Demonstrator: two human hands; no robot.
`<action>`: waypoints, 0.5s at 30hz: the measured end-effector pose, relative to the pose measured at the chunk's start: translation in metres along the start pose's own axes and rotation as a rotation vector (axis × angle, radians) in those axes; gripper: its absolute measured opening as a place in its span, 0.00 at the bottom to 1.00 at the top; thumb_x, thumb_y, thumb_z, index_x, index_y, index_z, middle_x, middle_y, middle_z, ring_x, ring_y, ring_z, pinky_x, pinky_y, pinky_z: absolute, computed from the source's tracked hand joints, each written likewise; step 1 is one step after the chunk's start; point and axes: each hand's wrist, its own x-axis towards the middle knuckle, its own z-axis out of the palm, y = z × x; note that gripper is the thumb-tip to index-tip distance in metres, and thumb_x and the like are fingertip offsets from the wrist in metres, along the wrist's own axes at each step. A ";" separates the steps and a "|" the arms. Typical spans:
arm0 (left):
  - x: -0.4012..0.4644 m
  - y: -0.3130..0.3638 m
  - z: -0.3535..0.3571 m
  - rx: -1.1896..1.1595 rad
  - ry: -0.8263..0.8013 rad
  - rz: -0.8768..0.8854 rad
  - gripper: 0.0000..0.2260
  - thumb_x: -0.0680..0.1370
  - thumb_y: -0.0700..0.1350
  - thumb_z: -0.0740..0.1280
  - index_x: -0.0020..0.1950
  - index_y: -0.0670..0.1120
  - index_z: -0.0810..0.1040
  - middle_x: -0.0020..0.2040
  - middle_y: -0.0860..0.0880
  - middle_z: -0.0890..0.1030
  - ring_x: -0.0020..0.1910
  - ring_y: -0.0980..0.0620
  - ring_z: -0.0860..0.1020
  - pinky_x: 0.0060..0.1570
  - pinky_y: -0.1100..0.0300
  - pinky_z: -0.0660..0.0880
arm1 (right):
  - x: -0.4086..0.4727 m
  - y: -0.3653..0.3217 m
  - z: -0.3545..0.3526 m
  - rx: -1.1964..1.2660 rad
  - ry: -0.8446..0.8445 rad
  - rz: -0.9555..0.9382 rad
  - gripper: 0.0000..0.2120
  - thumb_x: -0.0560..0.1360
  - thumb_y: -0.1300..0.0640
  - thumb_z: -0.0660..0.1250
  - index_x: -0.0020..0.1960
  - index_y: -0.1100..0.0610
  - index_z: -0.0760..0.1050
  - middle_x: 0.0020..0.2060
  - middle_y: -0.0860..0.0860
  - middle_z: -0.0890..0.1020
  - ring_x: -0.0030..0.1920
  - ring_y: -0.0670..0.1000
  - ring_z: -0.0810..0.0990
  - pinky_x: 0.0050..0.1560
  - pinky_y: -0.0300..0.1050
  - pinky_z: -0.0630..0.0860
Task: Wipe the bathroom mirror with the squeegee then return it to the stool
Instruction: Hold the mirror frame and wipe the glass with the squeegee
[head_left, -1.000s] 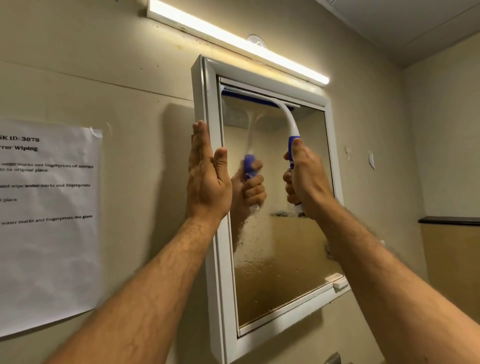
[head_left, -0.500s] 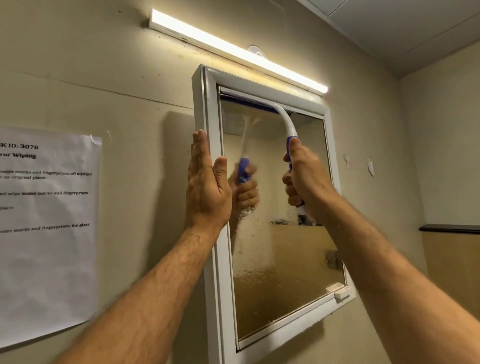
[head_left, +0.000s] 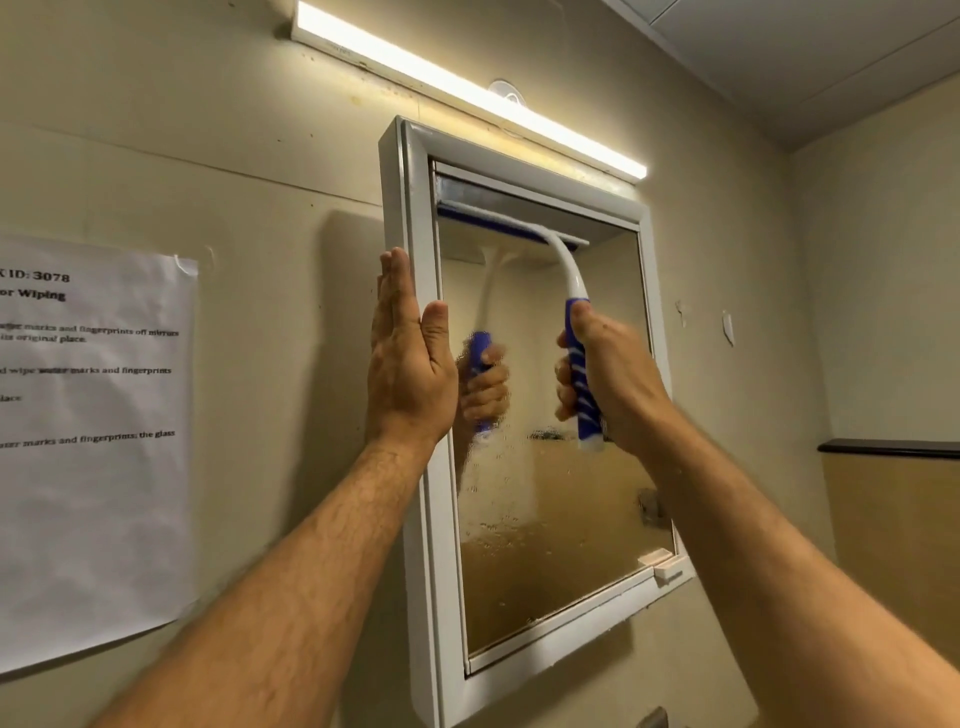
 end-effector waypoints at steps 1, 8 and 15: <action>0.000 0.000 0.000 0.005 -0.002 0.001 0.25 0.83 0.53 0.49 0.79 0.52 0.45 0.79 0.55 0.48 0.77 0.56 0.50 0.69 0.62 0.51 | 0.006 -0.005 0.001 0.013 0.007 -0.010 0.18 0.81 0.45 0.54 0.47 0.58 0.72 0.32 0.54 0.74 0.27 0.49 0.71 0.25 0.43 0.72; 0.001 0.000 -0.001 -0.010 -0.001 0.000 0.25 0.83 0.54 0.49 0.79 0.52 0.45 0.79 0.54 0.49 0.77 0.55 0.50 0.70 0.63 0.51 | -0.014 0.035 0.008 -0.003 0.055 -0.005 0.17 0.82 0.45 0.52 0.49 0.57 0.71 0.28 0.50 0.69 0.24 0.46 0.65 0.23 0.40 0.65; -0.001 0.002 -0.001 -0.021 -0.009 -0.011 0.25 0.83 0.54 0.49 0.79 0.52 0.45 0.79 0.55 0.48 0.77 0.56 0.49 0.71 0.63 0.50 | -0.023 0.037 0.002 -0.026 0.066 0.011 0.15 0.82 0.46 0.53 0.46 0.55 0.70 0.29 0.51 0.69 0.25 0.46 0.65 0.24 0.40 0.66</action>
